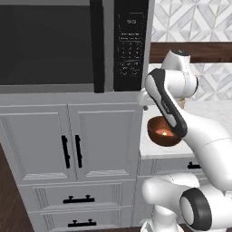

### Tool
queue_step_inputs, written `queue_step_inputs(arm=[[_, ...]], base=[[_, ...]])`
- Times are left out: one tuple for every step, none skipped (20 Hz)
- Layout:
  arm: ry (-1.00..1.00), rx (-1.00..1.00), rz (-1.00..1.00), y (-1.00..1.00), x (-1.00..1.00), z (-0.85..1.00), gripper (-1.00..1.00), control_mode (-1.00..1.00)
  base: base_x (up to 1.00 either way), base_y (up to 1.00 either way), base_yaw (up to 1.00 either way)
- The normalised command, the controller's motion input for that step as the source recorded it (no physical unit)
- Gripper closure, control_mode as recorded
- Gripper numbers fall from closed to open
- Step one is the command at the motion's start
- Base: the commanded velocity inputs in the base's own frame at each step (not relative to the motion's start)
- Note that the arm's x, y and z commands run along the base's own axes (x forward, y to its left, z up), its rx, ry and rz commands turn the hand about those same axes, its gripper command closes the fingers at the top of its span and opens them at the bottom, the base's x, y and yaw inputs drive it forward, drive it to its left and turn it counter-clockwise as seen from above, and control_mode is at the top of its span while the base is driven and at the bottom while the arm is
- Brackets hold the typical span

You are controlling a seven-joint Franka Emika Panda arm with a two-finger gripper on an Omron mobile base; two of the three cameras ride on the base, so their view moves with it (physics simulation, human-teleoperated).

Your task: Open the microwave, place the bowl with waffle inside the microwave, then close the microwave door and turn it on.

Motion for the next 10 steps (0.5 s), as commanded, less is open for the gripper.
queue_step_inputs(arm=[[0.00, 0.00, 0.00, 0.00, 0.00, 0.00, -1.00, 1.00], [0.00, 0.00, 0.00, 0.00, 0.00, 0.00, -1.00, 1.00], [0.00, 0.00, 0.00, 0.00, 0.00, 0.00, -1.00, 1.00], [0.00, 0.00, 0.00, 0.00, 0.00, 0.00, -1.00, 1.00], [0.00, 0.00, 0.00, 0.00, 0.00, 0.00, -1.00, 1.00], [0.00, 0.00, 0.00, 0.00, 0.00, 0.00, -1.00, 1.00], [0.00, 0.00, 0.00, 0.00, 0.00, 0.00, -1.00, 1.00], [0.00, 0.00, 0.00, 0.00, 0.00, 0.00, -1.00, 1.00], [0.00, 0.00, 0.00, 0.00, 0.00, 0.00, -1.00, 1.00], [0.00, 0.00, 0.00, 0.00, 0.00, 0.00, -1.00, 1.00]], base=[[0.17, -0.04, 0.11], [0.20, 0.00, 0.09], [0.21, 0.00, 0.07], [0.21, 0.00, 0.05], [0.17, 0.00, 0.05], [0.24, 0.00, 0.01], [0.28, 0.00, 0.01], [0.20, 0.00, 0.02], [0.23, 0.00, 0.01], [0.31, 0.00, 0.01]])
